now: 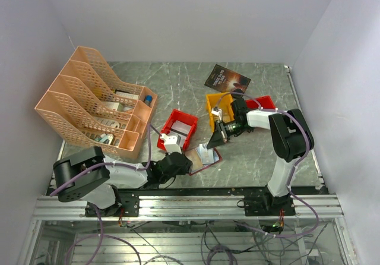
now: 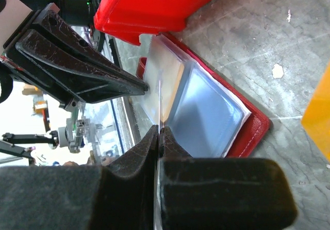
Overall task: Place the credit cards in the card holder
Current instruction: Insert the credit card into the card holder.
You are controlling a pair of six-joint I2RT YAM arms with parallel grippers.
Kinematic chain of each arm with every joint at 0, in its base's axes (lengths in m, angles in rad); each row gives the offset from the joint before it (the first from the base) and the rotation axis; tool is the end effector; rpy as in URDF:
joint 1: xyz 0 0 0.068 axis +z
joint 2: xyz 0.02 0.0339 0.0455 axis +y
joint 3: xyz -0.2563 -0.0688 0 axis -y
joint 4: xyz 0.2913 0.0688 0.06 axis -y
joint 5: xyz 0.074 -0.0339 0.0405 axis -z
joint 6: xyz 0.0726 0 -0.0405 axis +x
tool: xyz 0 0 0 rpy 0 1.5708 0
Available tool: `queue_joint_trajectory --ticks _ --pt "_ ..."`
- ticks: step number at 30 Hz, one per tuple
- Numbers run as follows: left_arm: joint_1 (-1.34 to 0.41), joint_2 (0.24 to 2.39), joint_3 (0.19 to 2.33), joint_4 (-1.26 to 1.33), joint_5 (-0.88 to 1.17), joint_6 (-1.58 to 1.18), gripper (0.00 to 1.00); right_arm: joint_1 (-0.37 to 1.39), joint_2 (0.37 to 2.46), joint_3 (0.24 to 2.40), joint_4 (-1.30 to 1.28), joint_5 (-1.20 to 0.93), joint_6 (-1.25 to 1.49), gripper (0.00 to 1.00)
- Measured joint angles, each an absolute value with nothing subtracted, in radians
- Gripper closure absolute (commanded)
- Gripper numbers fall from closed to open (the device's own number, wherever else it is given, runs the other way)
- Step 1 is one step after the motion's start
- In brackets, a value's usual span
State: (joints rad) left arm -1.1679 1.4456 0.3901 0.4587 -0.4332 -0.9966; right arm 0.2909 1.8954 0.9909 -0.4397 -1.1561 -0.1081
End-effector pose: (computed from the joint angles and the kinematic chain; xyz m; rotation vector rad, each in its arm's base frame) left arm 0.1455 -0.2635 0.0653 -0.0673 2.2155 -0.8021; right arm 0.3183 0.1647 0.0639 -0.6888 2.4545 1.6781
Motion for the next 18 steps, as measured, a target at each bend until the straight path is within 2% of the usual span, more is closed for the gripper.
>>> queue_joint_trajectory --ticks 18 --pt "-1.168 1.457 0.384 0.476 -0.425 -1.003 0.93 0.315 1.913 1.009 -0.457 -1.087 -0.123 1.0"
